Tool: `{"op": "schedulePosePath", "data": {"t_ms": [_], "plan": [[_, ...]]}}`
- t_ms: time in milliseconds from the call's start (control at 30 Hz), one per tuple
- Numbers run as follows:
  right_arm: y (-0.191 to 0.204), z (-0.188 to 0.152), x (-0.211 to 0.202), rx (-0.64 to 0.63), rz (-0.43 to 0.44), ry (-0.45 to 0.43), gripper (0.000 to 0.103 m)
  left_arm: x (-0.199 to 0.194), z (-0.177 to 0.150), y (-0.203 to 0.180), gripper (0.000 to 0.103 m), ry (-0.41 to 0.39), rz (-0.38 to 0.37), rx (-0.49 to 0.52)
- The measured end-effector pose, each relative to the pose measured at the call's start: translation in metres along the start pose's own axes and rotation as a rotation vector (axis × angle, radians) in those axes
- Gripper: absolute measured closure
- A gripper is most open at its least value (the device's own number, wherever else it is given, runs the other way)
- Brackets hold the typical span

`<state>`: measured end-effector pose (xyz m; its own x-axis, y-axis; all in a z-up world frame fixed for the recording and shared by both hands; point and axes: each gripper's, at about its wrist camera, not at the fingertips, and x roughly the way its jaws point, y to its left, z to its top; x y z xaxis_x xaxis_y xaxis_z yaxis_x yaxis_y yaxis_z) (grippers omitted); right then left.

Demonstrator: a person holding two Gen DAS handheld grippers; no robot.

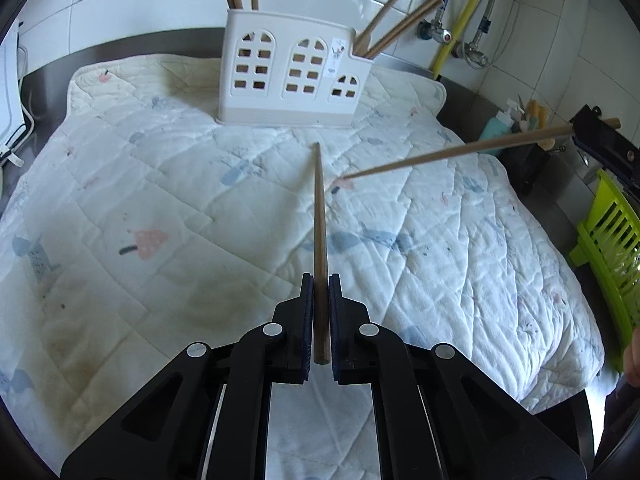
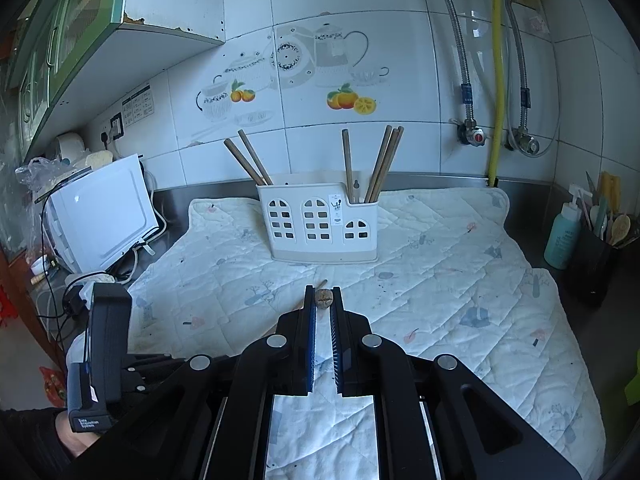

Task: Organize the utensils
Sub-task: 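Lift both chopsticks upright and carry them over the white holder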

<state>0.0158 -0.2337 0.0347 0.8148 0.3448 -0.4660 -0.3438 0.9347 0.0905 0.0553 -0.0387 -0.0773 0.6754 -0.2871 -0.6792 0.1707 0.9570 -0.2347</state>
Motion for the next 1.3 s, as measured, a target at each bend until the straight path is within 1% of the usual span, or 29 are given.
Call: {"op": "schedulePosePath", "data": {"t_ms": [100, 200, 367, 600, 733, 800, 967, 1067, 1200, 1300], "plan": [[0.001, 0.003, 0.0, -0.004, 0.001, -0.004, 0.096, -0.006, 0.005, 0.003, 0.097, -0.029, 0.017, 0.004], [0.002, 0.005, -0.001, -0.008, 0.001, -0.013, 0.096, -0.012, 0.01, 0.006, 0.097, -0.059, 0.014, -0.001], [0.002, 0.013, -0.002, -0.018, 0.002, -0.027, 0.096, -0.025, 0.022, 0.003, 0.098, -0.134, 0.02, 0.042], [-0.002, 0.037, 0.0, -0.032, 0.014, -0.052, 0.096, -0.038, 0.043, 0.008, 0.098, -0.188, 0.01, 0.052], [-0.006, 0.058, 0.003, -0.047, 0.019, -0.072, 0.096, -0.047, 0.056, 0.009, 0.098, -0.246, 0.014, 0.077], [-0.007, 0.07, 0.004, -0.06, 0.019, -0.081, 0.096, -0.048, 0.063, 0.01, 0.098, -0.261, 0.012, 0.084], [-0.012, 0.1, 0.005, -0.096, 0.005, -0.101, 0.096, -0.05, 0.081, 0.014, 0.098, -0.265, -0.005, 0.077], [-0.019, 0.125, 0.006, -0.108, -0.011, -0.11, 0.096, -0.055, 0.093, 0.016, 0.098, -0.269, -0.015, 0.076], [-0.028, 0.157, 0.012, -0.123, -0.029, -0.115, 0.096, -0.062, 0.113, 0.019, 0.098, -0.271, -0.026, 0.075], [-0.029, 0.174, 0.02, -0.138, -0.032, -0.107, 0.096, -0.065, 0.125, 0.02, 0.098, -0.269, -0.031, 0.079]]}}
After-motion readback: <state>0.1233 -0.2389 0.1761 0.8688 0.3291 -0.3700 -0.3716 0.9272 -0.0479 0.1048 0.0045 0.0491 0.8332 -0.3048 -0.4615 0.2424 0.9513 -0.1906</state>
